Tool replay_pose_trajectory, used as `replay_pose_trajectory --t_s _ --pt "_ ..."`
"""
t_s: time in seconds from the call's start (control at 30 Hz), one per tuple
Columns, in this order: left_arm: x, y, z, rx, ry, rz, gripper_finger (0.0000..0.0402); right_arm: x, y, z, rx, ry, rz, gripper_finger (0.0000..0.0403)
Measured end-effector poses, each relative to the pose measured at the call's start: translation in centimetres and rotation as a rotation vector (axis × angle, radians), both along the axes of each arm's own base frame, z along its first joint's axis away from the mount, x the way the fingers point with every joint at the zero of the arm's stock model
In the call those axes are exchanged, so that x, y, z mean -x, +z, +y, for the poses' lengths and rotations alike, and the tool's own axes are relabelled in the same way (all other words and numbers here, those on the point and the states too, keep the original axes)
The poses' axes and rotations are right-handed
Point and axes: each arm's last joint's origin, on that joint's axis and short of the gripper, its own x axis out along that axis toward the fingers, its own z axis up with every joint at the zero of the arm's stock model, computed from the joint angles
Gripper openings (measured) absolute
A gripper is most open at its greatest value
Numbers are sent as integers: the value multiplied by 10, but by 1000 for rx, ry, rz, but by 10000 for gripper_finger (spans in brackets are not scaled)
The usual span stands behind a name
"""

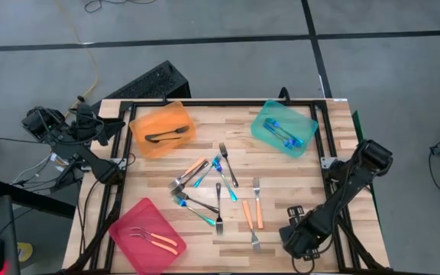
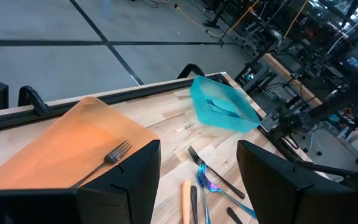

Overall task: Sort silverware by color (type)
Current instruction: Put the orange fork into the pink bin

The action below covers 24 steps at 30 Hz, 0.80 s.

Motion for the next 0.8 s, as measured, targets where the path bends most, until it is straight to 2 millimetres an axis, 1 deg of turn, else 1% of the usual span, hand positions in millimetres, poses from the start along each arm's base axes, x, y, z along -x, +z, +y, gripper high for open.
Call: replay_pose_trajectory --t_s 0.13,0.23,0.37,0.47,0.6,0.8 --pt "0 0 0 -1 0 0 197 -2 -11 3 22 34 12 250" --pt "0 0 0 -2 0 2 197 1 -19 6 60 67 15 250" --pt "0 0 0 -3 -1 5 197 5 -25 13 78 90 17 249" --pt "0 0 0 -4 -1 5 197 8 -27 15 96 90 15 239" --pt "0 0 0 -5 -2 6 197 9 -28 16 111 46 8 206" --pt "0 0 0 -6 -1 7 197 8 -28 15 109 -11 18 135"
